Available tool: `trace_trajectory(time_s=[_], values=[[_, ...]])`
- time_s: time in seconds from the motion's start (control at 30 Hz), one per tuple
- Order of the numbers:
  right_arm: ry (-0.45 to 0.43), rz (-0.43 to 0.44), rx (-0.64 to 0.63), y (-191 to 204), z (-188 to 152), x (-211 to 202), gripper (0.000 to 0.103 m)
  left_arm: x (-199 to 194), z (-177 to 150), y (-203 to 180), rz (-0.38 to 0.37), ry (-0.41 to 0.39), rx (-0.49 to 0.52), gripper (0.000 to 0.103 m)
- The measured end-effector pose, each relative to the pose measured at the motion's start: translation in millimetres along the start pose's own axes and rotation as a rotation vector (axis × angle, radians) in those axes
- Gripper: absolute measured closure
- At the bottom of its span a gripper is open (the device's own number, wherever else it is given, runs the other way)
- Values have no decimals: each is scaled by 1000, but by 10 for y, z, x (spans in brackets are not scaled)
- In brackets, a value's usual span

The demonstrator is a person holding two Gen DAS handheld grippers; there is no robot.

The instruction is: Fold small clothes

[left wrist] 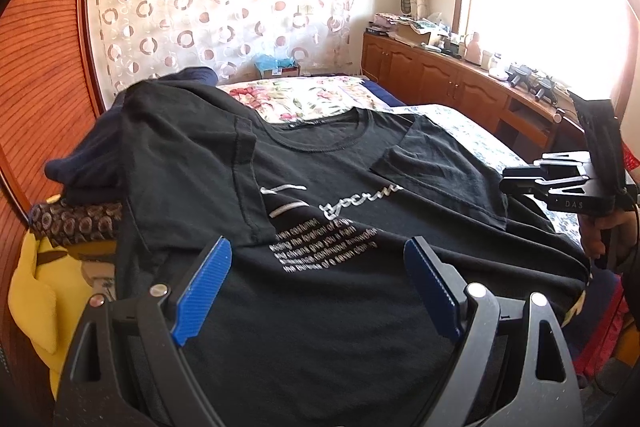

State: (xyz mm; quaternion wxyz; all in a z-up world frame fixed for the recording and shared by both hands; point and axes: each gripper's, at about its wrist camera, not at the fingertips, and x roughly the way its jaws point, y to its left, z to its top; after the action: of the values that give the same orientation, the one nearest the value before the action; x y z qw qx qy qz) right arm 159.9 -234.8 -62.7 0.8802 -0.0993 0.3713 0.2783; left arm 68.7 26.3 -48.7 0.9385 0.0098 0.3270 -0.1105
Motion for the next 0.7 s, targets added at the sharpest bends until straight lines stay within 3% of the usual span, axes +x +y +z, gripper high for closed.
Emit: trace_trajectory(time_s=[0.07, 0.1, 0.4, 0.7], values=[[-5, -33, -2, -72, 49, 53, 59, 33, 60, 69, 10, -2, 2, 14], [-2, -46, -4, -114, 82, 93, 54, 51, 101, 117, 19, -4, 3, 14], [10, -142, 26, -624, 488, 494, 52, 217, 504, 724, 72, -26, -45, 14], [55, -188, 78, -1140, 769, 993, 52, 508, 845, 1365, 129, 11, -82, 15]])
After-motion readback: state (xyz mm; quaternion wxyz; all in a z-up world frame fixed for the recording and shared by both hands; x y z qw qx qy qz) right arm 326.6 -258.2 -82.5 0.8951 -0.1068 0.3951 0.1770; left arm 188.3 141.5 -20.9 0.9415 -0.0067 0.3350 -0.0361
